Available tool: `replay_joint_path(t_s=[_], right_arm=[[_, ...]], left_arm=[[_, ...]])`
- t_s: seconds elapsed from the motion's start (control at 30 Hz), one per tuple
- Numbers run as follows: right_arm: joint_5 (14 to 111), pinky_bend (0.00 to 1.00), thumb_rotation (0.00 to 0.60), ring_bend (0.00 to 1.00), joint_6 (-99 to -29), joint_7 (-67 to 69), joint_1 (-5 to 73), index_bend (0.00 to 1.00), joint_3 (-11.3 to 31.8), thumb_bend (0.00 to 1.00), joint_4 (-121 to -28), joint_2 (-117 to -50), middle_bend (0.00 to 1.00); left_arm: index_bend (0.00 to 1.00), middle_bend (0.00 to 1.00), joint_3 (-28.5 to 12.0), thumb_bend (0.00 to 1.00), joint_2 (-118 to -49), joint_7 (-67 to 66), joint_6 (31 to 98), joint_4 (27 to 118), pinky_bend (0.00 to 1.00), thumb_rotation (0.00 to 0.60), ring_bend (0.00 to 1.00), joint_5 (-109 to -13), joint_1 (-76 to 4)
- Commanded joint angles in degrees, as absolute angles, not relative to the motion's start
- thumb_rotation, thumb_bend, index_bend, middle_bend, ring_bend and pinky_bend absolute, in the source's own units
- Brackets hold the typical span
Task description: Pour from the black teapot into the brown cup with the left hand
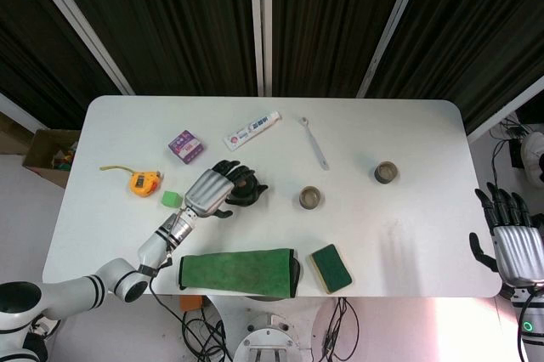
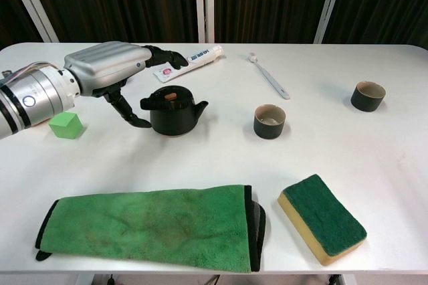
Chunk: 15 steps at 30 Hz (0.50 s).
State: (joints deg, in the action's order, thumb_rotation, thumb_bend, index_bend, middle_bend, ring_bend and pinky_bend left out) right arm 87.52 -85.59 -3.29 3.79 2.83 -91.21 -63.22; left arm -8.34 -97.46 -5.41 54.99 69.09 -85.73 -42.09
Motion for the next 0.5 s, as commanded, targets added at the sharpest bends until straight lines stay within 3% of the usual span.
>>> replay_joint_path(t_s=[0.03, 0.33, 0.5], right_arm=[[87.65, 0.0, 0.6, 0.0, -85.54, -2.93, 3.93, 0.0, 2.9, 0.45, -90.89, -63.49, 0.0], [86.72, 0.0, 0.6, 0.0, -86.04, -3.78, 3.58, 0.0, 3.35, 0.45, -91.3, -63.37, 0.0], [86.12, 0.0, 0.6, 0.0, -85.18, -4.37, 3.84, 0.0, 3.39, 0.45, -91.38, -63.56, 0.0]], left_arm=[[0.12, 0.14, -9.2, 0.02, -98.25, -2.55, 53.34, 66.99, 0.17, 0.599, 0.1, -84.9, -43.83], [0.12, 0.15, -11.3, 0.03, -99.45, -0.52, 53.44, 63.03, 0.17, 0.599, 0.1, -84.4, -47.25], [0.12, 0.15, -12.14, 0.03, -97.63, -1.23, 49.58, 63.01, 0.17, 0.6, 0.1, -83.02, -50.06]])
